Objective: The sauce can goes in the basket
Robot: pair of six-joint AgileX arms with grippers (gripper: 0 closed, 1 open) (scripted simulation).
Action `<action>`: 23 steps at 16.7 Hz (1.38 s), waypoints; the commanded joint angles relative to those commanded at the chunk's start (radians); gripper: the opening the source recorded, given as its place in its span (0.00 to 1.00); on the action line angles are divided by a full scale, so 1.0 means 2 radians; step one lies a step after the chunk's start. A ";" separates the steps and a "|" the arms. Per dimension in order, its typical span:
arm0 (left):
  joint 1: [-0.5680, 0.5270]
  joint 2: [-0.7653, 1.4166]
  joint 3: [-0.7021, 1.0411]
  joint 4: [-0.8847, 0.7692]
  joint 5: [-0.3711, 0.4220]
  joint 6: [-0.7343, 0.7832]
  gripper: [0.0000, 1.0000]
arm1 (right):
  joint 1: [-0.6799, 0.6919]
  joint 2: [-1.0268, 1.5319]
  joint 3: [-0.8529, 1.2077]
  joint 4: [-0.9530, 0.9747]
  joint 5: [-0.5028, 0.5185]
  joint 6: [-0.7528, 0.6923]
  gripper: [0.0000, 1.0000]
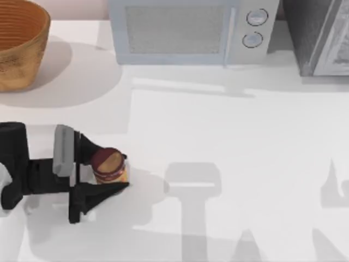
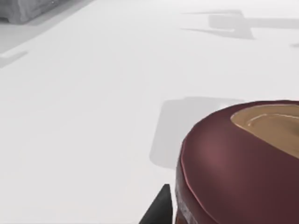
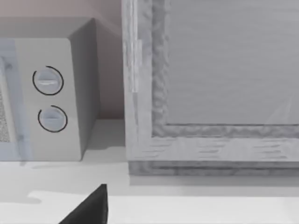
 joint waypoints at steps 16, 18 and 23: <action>0.009 -0.015 0.053 -0.035 -0.003 -0.010 0.00 | 0.000 0.000 0.000 0.000 0.000 0.000 1.00; 0.023 -0.030 0.111 -0.073 -0.010 -0.023 0.00 | 0.000 0.000 0.000 0.000 0.000 0.000 1.00; 0.076 -0.064 0.302 -0.204 -0.030 -0.063 0.00 | 0.000 0.000 0.000 0.000 0.000 0.000 1.00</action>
